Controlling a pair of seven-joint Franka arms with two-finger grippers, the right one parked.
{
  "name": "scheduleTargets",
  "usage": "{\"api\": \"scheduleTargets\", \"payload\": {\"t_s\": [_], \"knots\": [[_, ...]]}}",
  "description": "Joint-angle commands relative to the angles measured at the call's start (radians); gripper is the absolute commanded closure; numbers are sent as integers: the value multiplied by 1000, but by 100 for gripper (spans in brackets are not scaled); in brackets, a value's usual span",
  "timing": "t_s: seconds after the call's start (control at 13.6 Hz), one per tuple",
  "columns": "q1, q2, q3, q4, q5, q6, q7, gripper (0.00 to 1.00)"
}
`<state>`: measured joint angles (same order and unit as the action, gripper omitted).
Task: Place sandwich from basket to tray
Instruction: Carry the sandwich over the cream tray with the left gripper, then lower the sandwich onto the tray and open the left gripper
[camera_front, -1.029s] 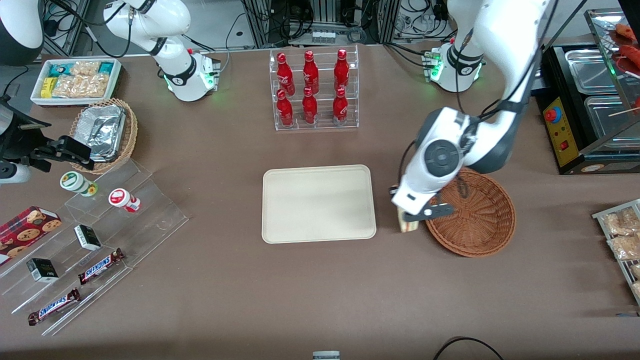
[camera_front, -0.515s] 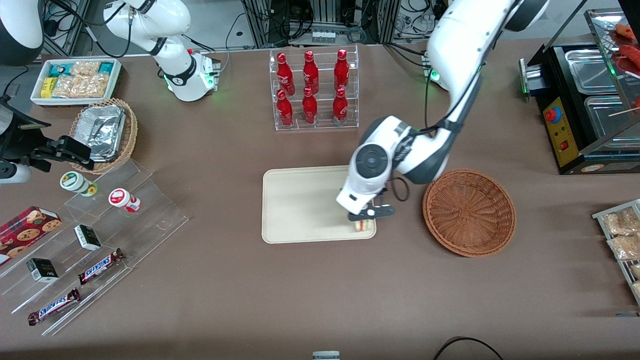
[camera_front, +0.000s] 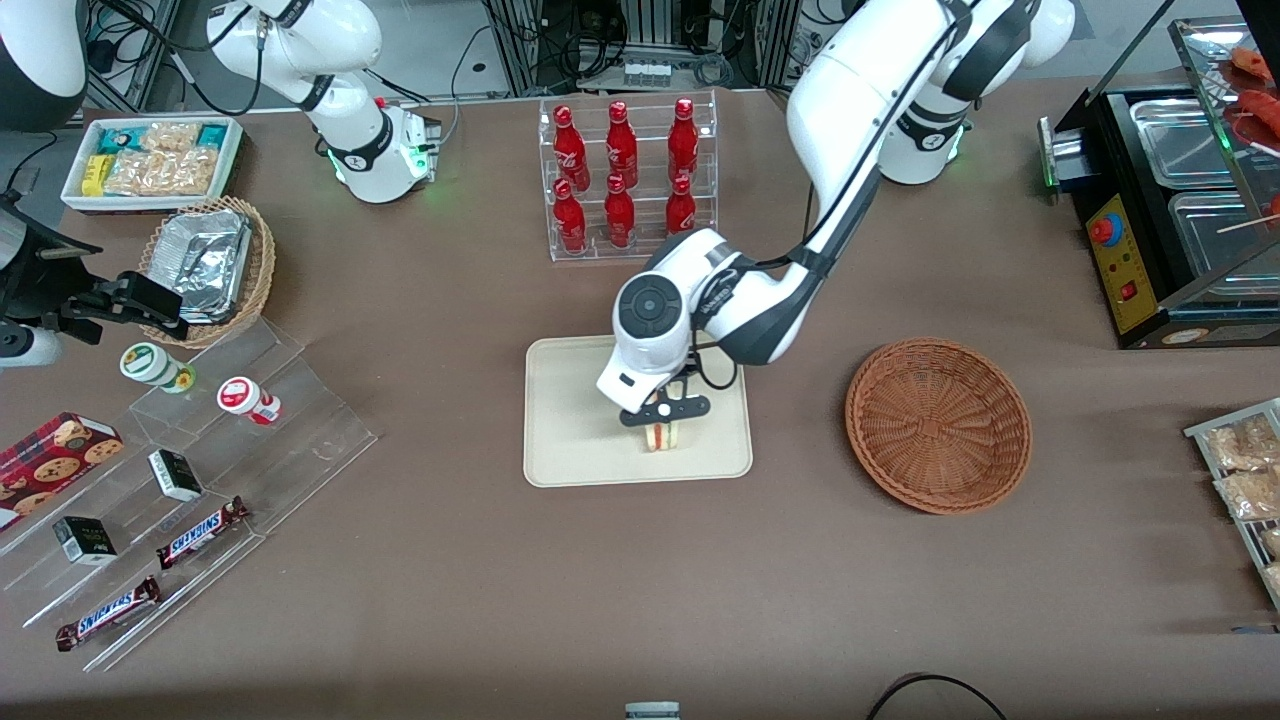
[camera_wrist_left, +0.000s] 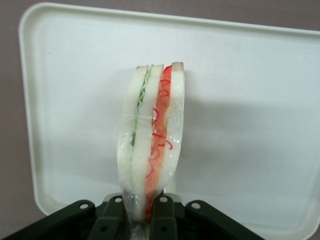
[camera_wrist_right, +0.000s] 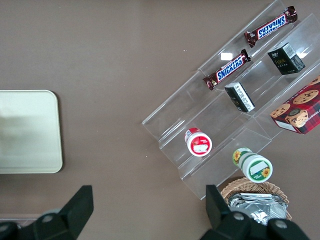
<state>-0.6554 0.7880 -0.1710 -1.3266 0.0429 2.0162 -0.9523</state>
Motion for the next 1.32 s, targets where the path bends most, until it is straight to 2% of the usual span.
{"api": "scheduleTargets", "payload": {"t_s": [0.0,0.59,0.66,0.74,0.96,1.25], "knots": [[-36,60,16,93,3,-48,-52,100],[-50,120,21,164,12,-59,-132,100],[-50,120,21,164,12,-51,-135,77],[-50,117,21,164,12,-51,-134,3],[-61,100,25,165,58,-60,-137,0],[-49,8,25,165,63,-143,-115,0]]}}
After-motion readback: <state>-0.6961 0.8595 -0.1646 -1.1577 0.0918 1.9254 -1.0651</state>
